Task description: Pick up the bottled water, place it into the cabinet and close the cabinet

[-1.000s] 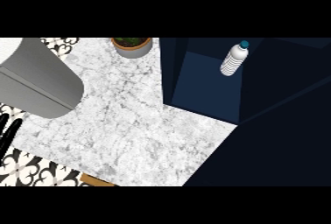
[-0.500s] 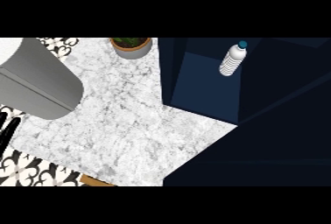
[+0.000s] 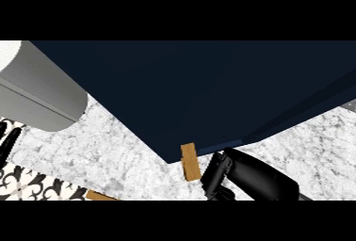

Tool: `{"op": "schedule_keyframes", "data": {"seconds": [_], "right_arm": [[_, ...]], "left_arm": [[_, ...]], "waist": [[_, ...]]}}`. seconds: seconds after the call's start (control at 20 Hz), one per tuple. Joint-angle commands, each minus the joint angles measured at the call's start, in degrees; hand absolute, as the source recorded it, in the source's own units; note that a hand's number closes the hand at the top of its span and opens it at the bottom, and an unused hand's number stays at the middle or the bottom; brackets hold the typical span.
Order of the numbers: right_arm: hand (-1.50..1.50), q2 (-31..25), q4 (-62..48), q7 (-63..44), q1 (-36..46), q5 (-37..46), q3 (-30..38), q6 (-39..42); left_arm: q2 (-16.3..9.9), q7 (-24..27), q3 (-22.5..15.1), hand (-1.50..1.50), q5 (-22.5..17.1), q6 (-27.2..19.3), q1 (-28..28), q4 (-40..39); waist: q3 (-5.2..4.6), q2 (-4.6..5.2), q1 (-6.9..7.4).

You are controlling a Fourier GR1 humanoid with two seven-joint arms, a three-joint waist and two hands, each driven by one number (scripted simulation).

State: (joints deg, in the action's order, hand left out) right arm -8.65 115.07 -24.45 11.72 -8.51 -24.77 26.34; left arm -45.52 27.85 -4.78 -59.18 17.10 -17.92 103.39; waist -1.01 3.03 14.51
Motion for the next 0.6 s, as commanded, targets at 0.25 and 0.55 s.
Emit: {"op": "schedule_keyframes", "data": {"seconds": [0.25, 0.55], "right_arm": [[1.5, 8.51, -18.84, -4.87, 20.8, 6.01, 9.18, -18.18], [1.5, 8.61, -33.84, -3.27, 34.44, 5.34, 14.57, -28.49]], "left_arm": [[-0.05, 0.26, 1.05, -1.5, -0.46, 0.94, -0.02, -1.72], [1.1, 0.3, 0.79, -1.5, -1.22, 0.8, 0.27, -1.64]], "waist": [[0.49, -0.42, -1.41], [0.77, -0.33, -2.26]]}}
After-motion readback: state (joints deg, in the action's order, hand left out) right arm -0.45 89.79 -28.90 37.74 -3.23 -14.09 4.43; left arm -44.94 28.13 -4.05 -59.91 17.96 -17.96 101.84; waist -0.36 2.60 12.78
